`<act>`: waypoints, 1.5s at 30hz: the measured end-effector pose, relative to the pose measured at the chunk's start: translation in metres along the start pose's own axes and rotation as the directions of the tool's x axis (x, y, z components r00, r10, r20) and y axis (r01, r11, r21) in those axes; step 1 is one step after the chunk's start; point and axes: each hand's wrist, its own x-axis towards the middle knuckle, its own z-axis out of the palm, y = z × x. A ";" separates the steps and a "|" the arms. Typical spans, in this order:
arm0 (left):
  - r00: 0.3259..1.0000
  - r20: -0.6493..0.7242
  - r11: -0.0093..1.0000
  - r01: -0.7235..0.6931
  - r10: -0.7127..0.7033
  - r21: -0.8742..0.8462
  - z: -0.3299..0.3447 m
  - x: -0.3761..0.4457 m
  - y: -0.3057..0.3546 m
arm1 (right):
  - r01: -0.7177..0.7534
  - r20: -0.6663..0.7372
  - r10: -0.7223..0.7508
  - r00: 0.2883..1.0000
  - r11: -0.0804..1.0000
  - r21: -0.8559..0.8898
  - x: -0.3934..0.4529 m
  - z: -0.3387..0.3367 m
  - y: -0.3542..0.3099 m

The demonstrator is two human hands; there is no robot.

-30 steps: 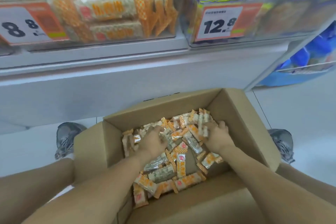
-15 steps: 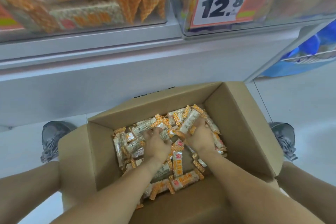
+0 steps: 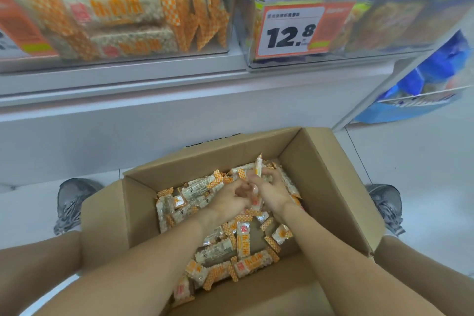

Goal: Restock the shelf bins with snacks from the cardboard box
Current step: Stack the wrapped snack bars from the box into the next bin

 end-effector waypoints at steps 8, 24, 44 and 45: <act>0.999 -0.036 0.907 0.016 0.000 0.422 -0.097 -0.062 0.081 | 0.123 0.543 0.102 0.833 0.924 -0.363 -0.064 -0.032 -0.101; 0.931 -0.129 0.876 -0.365 0.341 -0.316 -0.152 -0.224 0.178 | 0.266 0.471 -0.428 0.772 0.889 0.372 -0.229 -0.028 -0.202; 0.870 -0.245 0.845 -0.481 0.428 -0.233 -0.172 -0.214 0.205 | 0.500 0.326 -0.533 0.781 0.846 0.186 -0.232 -0.034 -0.233; 0.885 -0.230 0.850 -0.456 0.404 -0.265 -0.168 -0.213 0.205 | 0.501 0.344 -0.531 0.774 0.846 0.180 -0.232 -0.032 -0.233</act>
